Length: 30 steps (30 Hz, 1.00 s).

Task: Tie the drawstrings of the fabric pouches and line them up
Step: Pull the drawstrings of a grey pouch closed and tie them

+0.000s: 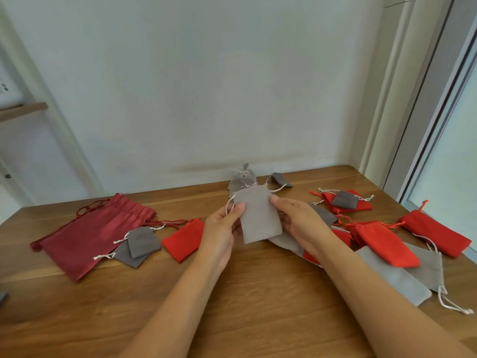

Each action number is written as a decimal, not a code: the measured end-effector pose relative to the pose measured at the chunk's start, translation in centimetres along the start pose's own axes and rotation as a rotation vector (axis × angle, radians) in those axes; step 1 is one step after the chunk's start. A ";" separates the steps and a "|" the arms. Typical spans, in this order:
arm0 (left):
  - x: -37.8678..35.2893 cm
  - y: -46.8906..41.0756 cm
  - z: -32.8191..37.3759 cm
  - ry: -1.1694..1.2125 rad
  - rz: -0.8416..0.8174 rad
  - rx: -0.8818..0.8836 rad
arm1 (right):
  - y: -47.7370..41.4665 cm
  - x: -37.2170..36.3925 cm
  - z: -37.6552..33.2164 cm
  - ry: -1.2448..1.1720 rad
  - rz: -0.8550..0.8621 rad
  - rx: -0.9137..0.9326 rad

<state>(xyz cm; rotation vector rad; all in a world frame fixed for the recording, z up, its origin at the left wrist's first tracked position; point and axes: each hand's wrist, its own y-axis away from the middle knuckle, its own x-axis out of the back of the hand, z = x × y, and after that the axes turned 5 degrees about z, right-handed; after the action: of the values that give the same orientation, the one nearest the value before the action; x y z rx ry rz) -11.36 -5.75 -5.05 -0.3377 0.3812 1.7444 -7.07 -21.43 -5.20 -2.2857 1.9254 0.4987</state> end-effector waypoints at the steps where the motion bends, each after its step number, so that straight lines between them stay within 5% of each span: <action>1: 0.1 -0.1 -0.1 -0.016 -0.010 -0.003 | 0.1 0.0 0.1 0.016 -0.006 -0.015; 9: -0.1 0.2 -0.2 -0.169 -0.132 0.034 | 0.6 -0.1 -0.2 -0.033 -0.076 0.041; 19: -0.1 -0.2 0.2 0.138 -0.010 0.109 | 0.0 -0.2 1.1 -0.062 -0.023 0.044; 30: -0.2 -0.1 0.9 0.236 -0.044 0.117 | 0.3 -0.2 0.6 -0.428 -0.049 -0.062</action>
<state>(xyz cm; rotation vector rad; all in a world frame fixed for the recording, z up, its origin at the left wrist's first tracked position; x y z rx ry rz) -11.22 -5.46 -4.14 -0.4651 0.6384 1.6352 -7.45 -21.14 -5.66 -2.0390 1.6605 0.9618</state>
